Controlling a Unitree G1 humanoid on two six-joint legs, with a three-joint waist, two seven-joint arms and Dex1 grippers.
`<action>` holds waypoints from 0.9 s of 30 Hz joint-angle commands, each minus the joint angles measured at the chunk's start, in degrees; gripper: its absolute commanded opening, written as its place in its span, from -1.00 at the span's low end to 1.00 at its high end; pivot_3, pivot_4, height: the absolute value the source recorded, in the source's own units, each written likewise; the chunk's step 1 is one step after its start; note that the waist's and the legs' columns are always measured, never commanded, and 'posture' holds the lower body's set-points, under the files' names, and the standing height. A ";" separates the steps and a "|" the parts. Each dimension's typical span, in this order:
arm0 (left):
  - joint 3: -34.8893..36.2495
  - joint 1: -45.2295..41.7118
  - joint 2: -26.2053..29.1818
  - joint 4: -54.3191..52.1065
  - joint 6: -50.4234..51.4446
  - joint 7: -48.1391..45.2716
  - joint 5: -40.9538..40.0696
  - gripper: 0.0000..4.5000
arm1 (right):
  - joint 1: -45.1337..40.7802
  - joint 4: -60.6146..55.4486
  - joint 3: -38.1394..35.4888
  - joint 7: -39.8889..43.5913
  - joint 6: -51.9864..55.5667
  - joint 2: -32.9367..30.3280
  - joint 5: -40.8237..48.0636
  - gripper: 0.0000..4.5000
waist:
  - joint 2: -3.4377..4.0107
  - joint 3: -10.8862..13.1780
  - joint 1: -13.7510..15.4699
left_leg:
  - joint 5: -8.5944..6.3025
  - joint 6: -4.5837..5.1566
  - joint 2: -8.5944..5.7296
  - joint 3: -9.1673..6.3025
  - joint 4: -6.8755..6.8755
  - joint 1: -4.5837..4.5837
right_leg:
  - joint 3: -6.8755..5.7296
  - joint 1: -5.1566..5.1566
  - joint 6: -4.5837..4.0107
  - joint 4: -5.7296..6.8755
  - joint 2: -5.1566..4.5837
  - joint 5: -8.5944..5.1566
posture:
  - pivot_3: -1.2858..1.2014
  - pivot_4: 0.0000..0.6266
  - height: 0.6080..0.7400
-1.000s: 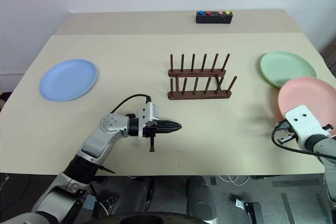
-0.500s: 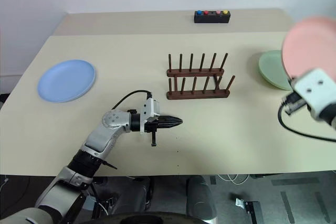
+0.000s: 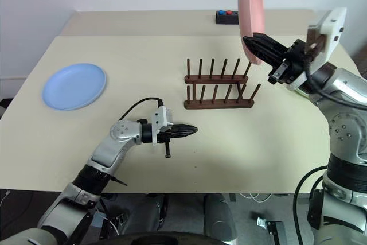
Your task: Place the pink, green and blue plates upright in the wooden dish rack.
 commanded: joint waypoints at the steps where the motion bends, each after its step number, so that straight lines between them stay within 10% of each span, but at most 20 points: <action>1: 1.23 0.88 0.58 -3.34 0.05 0.68 -0.38 -1.00 | -1.65 1.47 -3.52 2.59 2.25 -1.08 7.24 -0.97 | 0.01 0.00 -0.02 | 0.00 0.00 0.00 0.01 0.01 0.00 | 0.00 0.00 0.00 0.01 0.00 0.00 | 0.03 -0.52 1.00; 27: 0.87 0.97 1.84 -4.78 1.33 1.24 -0.29 -1.00 | 0.26 15.63 -1.58 9.01 4.70 -2.15 7.91 -0.97 | 0.04 -0.01 -0.12 | 0.00 0.00 0.00 0.05 0.02 0.01 | 0.01 -0.02 0.00 0.03 0.01 0.00 | 0.03 -0.52 1.00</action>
